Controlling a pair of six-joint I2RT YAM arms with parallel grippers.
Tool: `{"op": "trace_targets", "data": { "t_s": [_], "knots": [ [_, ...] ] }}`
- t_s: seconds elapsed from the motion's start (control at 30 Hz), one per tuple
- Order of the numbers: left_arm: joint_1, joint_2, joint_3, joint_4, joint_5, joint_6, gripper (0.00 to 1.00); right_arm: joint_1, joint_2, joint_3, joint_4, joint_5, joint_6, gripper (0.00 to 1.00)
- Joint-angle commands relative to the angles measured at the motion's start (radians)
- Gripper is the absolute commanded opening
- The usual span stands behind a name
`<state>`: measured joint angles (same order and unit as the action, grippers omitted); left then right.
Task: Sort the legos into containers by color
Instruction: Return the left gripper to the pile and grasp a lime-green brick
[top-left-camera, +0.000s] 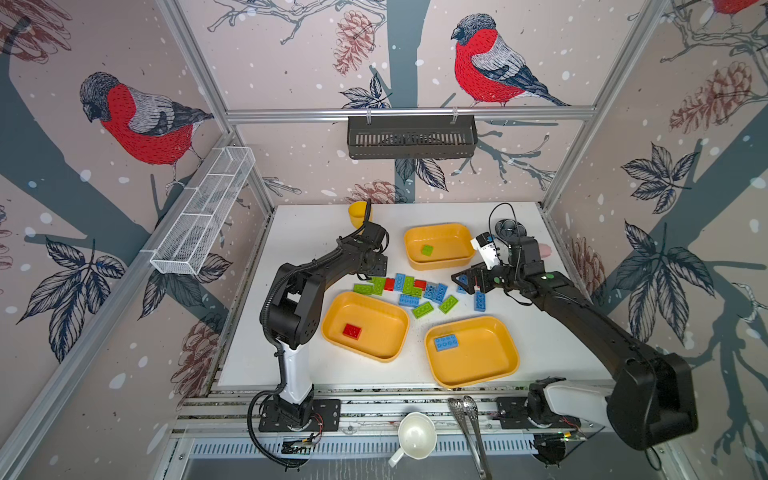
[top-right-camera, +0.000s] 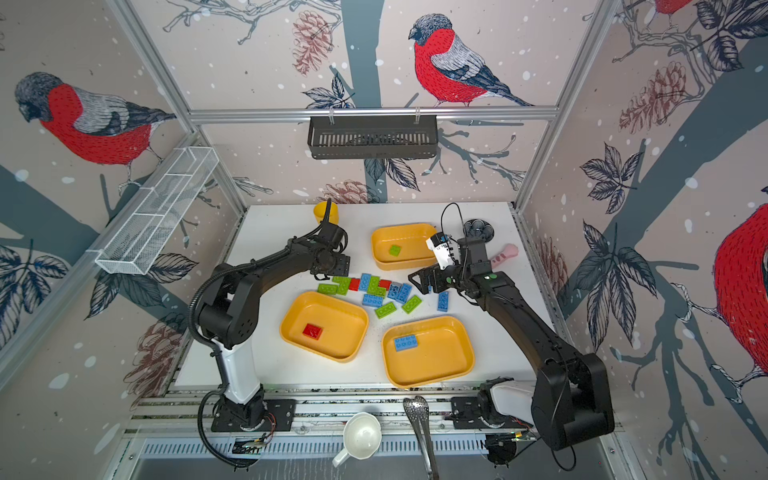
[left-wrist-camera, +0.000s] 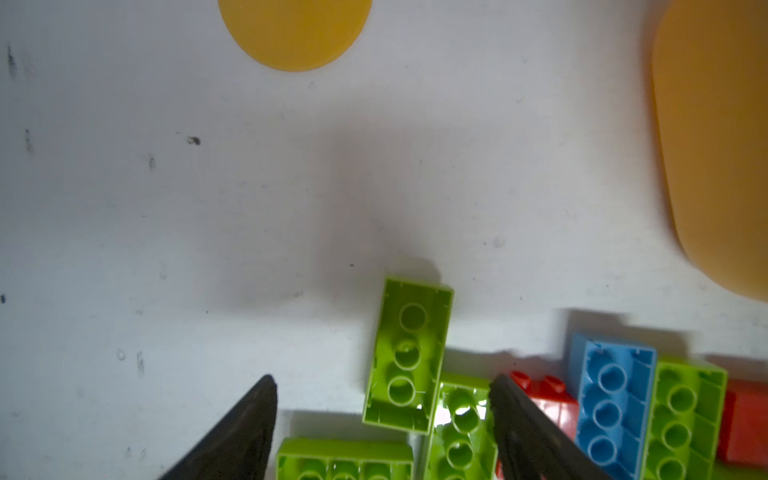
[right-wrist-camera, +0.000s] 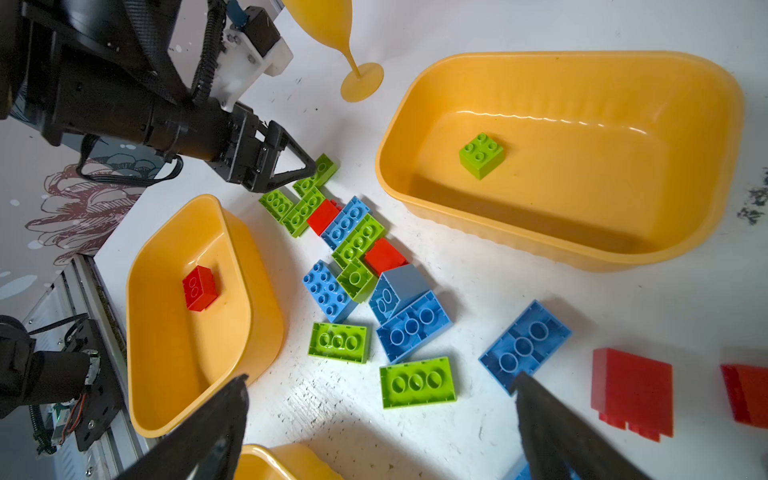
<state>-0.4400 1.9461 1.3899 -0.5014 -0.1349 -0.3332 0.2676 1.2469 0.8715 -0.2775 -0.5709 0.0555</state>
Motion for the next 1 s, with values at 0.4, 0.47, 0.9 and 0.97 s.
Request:
{"op": "trace_targets", "data": {
  "t_s": [0.4,0.47,0.9,0.97],
  "knots": [
    [0.004,0.102,0.055,-0.003,-0.031,0.032,0.64,0.021,0.035,0.015,0.011,0.04,0.029,0.99],
    [0.004,0.1,0.05,-0.012,-0.033,0.036,0.62,0.021,0.04,0.02,-0.001,0.04,0.02,0.99],
    [0.023,0.102,0.036,-0.042,-0.02,0.055,0.53,0.019,0.068,0.029,-0.002,0.029,0.01,0.99],
    [0.023,0.102,0.034,-0.041,0.011,0.047,0.5,0.018,0.069,0.03,-0.006,0.031,0.004,0.99]
  ]
}}
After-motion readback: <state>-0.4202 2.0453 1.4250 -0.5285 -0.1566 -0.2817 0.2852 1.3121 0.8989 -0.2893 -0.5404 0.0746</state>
